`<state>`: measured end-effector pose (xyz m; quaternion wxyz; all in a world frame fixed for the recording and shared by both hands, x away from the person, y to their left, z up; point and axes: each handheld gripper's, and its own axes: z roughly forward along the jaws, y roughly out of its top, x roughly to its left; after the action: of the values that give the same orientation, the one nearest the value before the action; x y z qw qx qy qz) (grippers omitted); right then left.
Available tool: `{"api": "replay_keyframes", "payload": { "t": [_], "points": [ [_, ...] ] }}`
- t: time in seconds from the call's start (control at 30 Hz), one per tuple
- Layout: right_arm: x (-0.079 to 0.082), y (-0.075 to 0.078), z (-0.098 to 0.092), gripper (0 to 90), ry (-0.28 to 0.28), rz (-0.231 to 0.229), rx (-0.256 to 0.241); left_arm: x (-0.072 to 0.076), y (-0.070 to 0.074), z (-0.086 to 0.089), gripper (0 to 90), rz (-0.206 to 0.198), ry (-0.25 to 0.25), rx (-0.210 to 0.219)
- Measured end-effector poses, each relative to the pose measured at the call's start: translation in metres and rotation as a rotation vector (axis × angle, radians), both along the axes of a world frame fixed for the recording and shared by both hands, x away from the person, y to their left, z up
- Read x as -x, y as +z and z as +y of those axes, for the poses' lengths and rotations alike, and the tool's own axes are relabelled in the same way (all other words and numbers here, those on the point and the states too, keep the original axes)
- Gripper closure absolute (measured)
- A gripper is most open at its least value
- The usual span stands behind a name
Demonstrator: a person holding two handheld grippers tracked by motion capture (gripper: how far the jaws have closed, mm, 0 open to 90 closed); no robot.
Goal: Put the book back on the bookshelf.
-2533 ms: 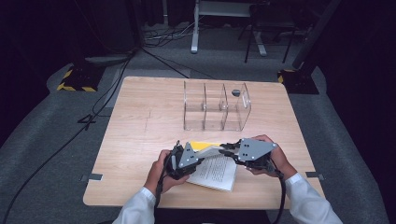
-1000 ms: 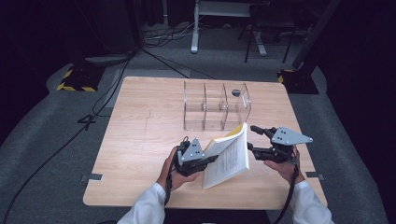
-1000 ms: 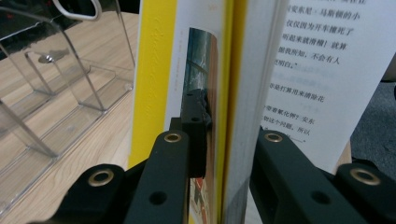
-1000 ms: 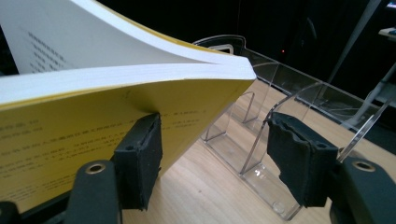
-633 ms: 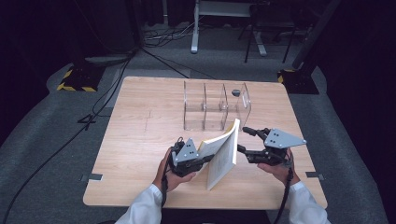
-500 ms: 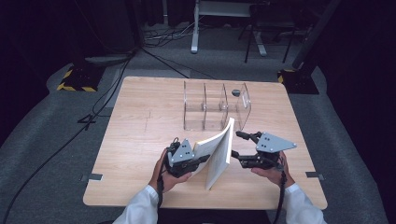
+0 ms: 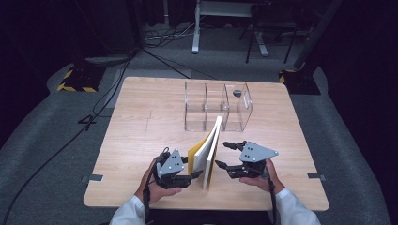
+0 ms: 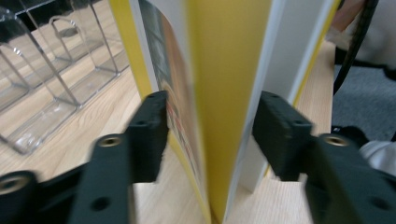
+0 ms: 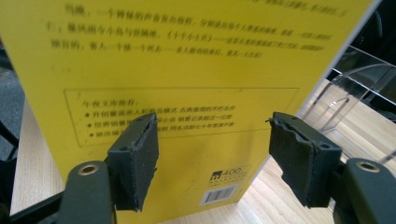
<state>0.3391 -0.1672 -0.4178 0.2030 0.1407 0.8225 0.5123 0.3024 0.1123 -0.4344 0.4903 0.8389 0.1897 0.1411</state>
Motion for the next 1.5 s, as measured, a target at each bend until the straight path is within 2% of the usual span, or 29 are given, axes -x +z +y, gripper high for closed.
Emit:
{"api": "replay_keyframes", "payload": {
  "t": [0.1, 0.23, 0.3, 0.47, 0.6, 0.7, 0.83, 0.87, 0.93, 1.0, 1.13, 1.27, 1.37, 1.4, 1.43, 1.5],
  "points": [
    [0.0, -0.003, 0.004, 34.1, -0.002, -0.002, 0.008, 0.004, -0.004, -0.005, 29.8, 0.011, 0.013, -0.011],
    [0.003, -0.006, 0.01, 35.9, -0.003, -0.019, 0.023, 0.01, -0.01, -0.013, 22.7, 0.026, 0.0, -0.02],
    [0.003, -0.007, 0.013, 35.8, -0.003, -0.021, 0.032, 0.013, -0.012, -0.018, 20.6, 0.031, 0.006, -0.015],
    [0.004, -0.012, 0.02, 35.2, -0.012, -0.031, 0.044, 0.017, -0.017, -0.036, 17.3, 0.016, 0.067, -0.006],
    [0.002, -0.015, 0.023, 31.0, -0.04, -0.044, 0.05, 0.016, -0.02, -0.041, 19.6, -0.004, 0.123, -0.009],
    [-0.003, -0.018, 0.023, 29.6, -0.114, -0.043, 0.062, 0.015, -0.022, -0.04, 28.1, -0.017, 0.155, -0.002],
    [-0.011, -0.019, 0.018, 29.1, -0.147, -0.016, 0.024, 0.01, -0.024, -0.034, 43.0, 0.002, 0.162, 0.012],
    [-0.013, -0.019, 0.016, 29.2, -0.16, -0.015, 0.021, 0.008, -0.025, -0.033, 48.6, 0.011, 0.153, 0.02],
    [-0.016, -0.019, 0.012, 29.2, -0.173, -0.019, 0.01, 0.007, -0.024, -0.031, 53.1, 0.016, 0.137, 0.015],
    [-0.018, -0.019, 0.007, 29.2, -0.172, -0.018, 0.0, 0.007, -0.024, -0.027, 60.2, 0.016, 0.129, 0.01],
    [-0.023, -0.018, -0.002, 27.2, -0.162, -0.011, -0.006, 0.005, -0.023, -0.019, 68.8, 0.024, 0.091, 0.01],
    [-0.027, -0.015, -0.012, 23.5, -0.099, 0.024, -0.013, 0.001, -0.022, -0.005, 72.9, 0.05, 0.008, 0.018],
    [-0.029, -0.014, -0.018, 21.8, -0.049, 0.05, -0.027, 0.0, -0.02, 0.002, 73.8, 0.041, -0.046, -0.014],
    [-0.029, -0.014, -0.019, 21.5, -0.029, 0.061, -0.038, 0.0, -0.02, 0.002, 74.1, 0.041, -0.046, -0.014],
    [-0.029, -0.014, -0.019, 21.5, -0.029, 0.061, -0.038, -0.001, -0.019, 0.006, 74.1, 0.043, -0.071, -0.018],
    [-0.029, -0.014, -0.019, 20.1, 0.019, 0.074, -0.051, 0.0, -0.018, 0.011, 74.4, 0.046, -0.101, -0.027]
  ]
}}
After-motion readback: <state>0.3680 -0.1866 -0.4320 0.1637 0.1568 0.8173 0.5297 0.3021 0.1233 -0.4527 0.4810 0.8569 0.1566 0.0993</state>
